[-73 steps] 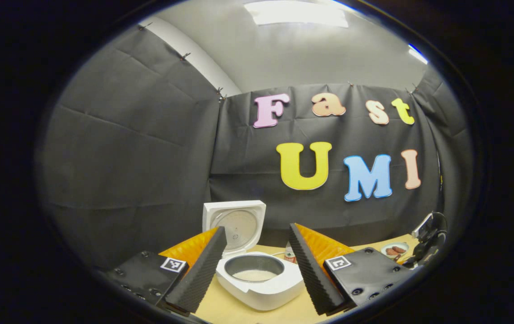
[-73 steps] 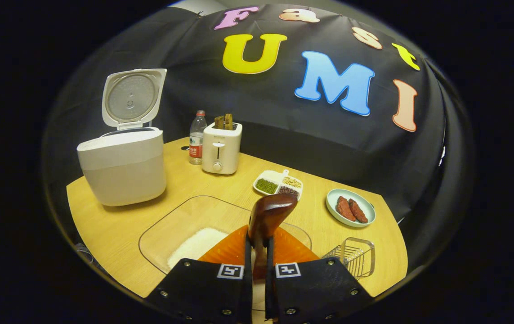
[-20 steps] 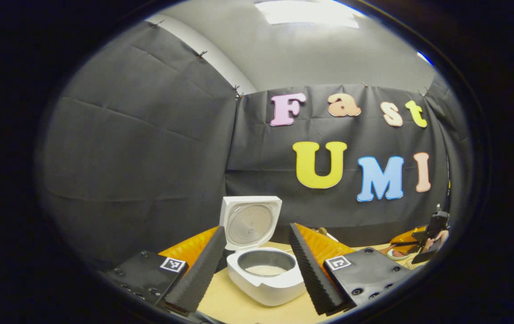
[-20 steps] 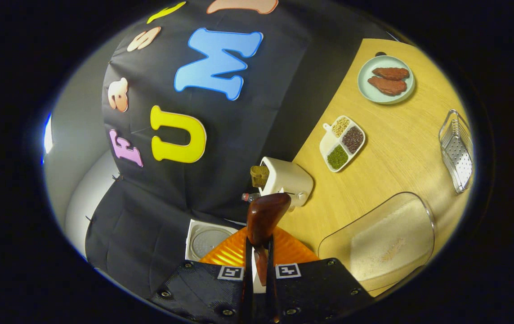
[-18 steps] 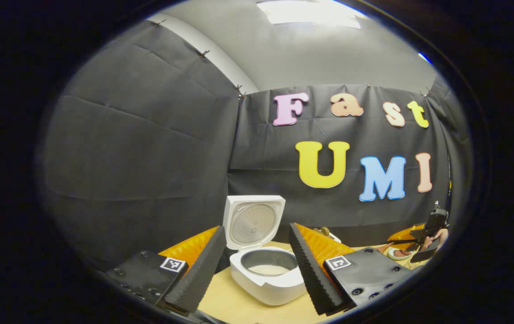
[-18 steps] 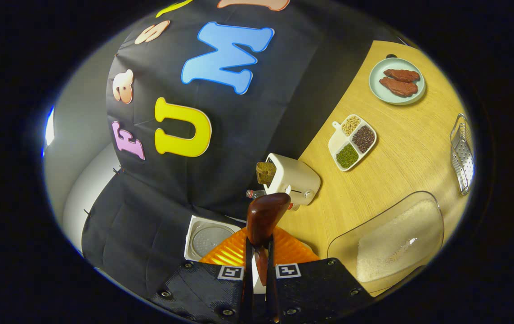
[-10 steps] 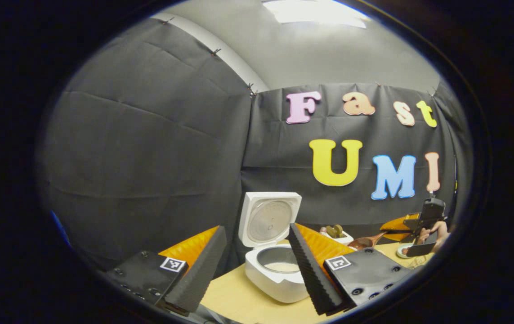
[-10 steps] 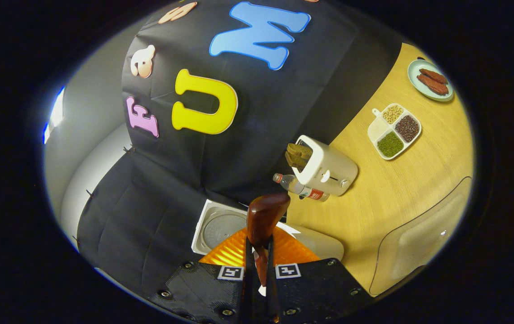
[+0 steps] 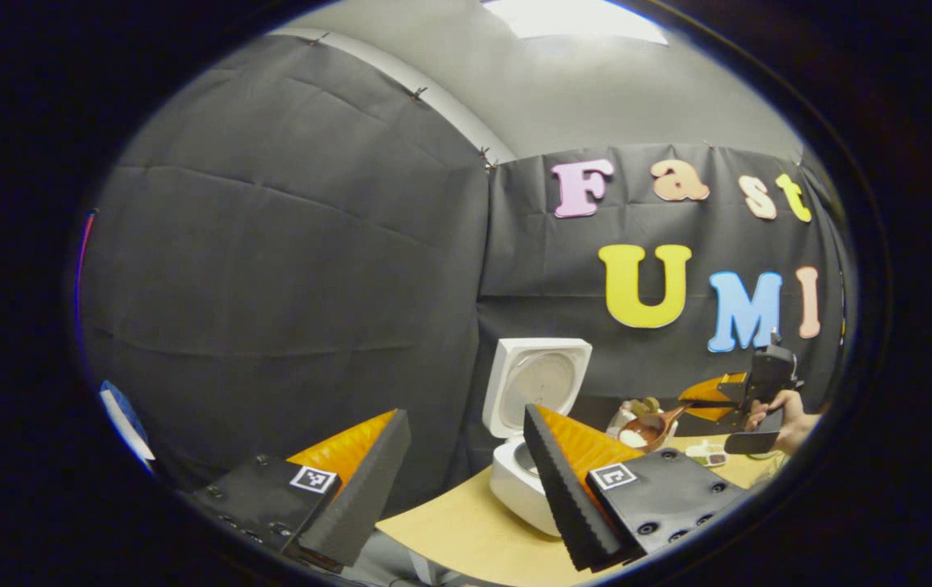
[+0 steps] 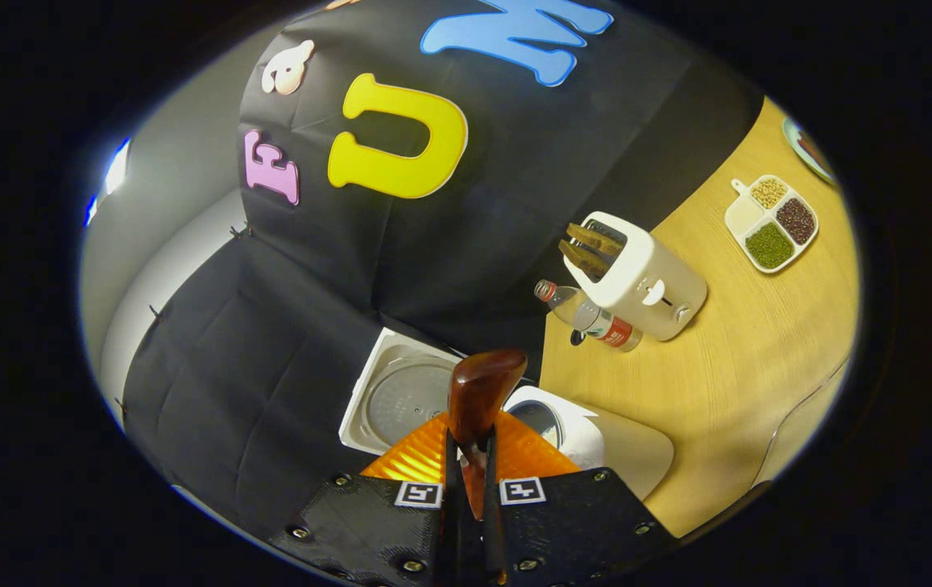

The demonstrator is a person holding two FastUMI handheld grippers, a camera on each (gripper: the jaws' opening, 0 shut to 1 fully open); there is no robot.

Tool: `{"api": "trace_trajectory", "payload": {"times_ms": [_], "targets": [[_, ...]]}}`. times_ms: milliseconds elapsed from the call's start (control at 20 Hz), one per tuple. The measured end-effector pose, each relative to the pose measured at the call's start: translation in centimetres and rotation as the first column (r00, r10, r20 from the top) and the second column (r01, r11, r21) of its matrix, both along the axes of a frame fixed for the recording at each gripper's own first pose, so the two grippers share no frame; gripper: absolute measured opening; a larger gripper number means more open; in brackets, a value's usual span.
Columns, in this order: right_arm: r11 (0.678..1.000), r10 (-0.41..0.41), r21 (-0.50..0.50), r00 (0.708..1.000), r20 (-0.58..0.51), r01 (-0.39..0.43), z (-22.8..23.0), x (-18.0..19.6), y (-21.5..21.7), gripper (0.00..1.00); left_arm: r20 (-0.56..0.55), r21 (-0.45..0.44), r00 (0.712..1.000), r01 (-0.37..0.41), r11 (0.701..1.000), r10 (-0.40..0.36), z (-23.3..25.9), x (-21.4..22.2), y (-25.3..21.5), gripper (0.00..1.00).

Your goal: Close the left gripper, press the button to open the rice cooker; take a wooden spoon from the chopstick holder with the right hand, scoop a spoonful of rice and pour it into the rice cooker, then put the wooden spoon back into the chopstick holder.

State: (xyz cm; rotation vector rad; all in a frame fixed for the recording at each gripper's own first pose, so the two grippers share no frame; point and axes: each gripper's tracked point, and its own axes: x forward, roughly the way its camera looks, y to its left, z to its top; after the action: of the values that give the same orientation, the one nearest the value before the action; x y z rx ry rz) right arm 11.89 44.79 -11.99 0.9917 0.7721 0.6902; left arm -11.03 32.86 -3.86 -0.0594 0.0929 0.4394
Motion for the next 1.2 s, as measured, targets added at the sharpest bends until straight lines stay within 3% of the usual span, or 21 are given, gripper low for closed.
{"api": "trace_trajectory", "payload": {"times_ms": [100, 450, 500, 800, 850, 1000, 1100, 1200], "targets": [[0.999, 0.029, -0.036, 0.999, 0.027, -0.028, -0.5, -0.1, 1.9, 0.11, -0.010, 0.000, 1.000, -0.023, 1.000, 0.023, -0.3, -1.0, 0.6, 0.94], [0.984, 0.120, -0.146, 0.987, 0.106, -0.104, -2.8, -1.1, 7.5, 0.11, -0.039, 0.008, 0.995, -0.093, 0.996, 0.093, -1.2, -3.3, 2.3, 0.99], [0.979, 0.133, -0.169, 0.984, 0.120, -0.112, -3.1, -1.2, 7.9, 0.11, -0.045, 0.011, 0.994, -0.103, 0.995, 0.103, -1.1, -3.5, 2.3, 0.94], [0.944, 0.206, -0.309, 0.942, 0.265, -0.119, -4.1, -1.6, 9.6, 0.11, -0.068, 0.017, 0.986, -0.152, 0.988, 0.153, -1.7, -5.2, 3.4, 0.99], [0.935, 0.222, -0.335, 0.930, 0.292, -0.118, -4.1, -1.6, 9.8, 0.11, -0.070, 0.020, 0.985, -0.159, 0.987, 0.160, -1.8, -5.3, 3.6, 0.94], [0.902, 0.282, -0.420, 0.879, 0.385, -0.105, -4.1, -1.6, 10.1, 0.11, -0.070, 0.024, 0.984, -0.165, 0.986, 0.166, -2.0, -5.7, 3.7, 0.97], [0.872, 0.335, -0.482, 0.825, 0.455, -0.089, -4.0, -1.8, 10.5, 0.11, -0.074, 0.028, 0.982, -0.170, 0.985, 0.172, -2.1, -5.8, 3.8, 0.97], [0.834, 0.402, -0.548, 0.750, 0.525, -0.063, -4.1, -2.0, 10.8, 0.11, -0.069, 0.021, 0.982, -0.174, 0.985, 0.175, -2.3, -5.7, 4.1, 0.99]]}}
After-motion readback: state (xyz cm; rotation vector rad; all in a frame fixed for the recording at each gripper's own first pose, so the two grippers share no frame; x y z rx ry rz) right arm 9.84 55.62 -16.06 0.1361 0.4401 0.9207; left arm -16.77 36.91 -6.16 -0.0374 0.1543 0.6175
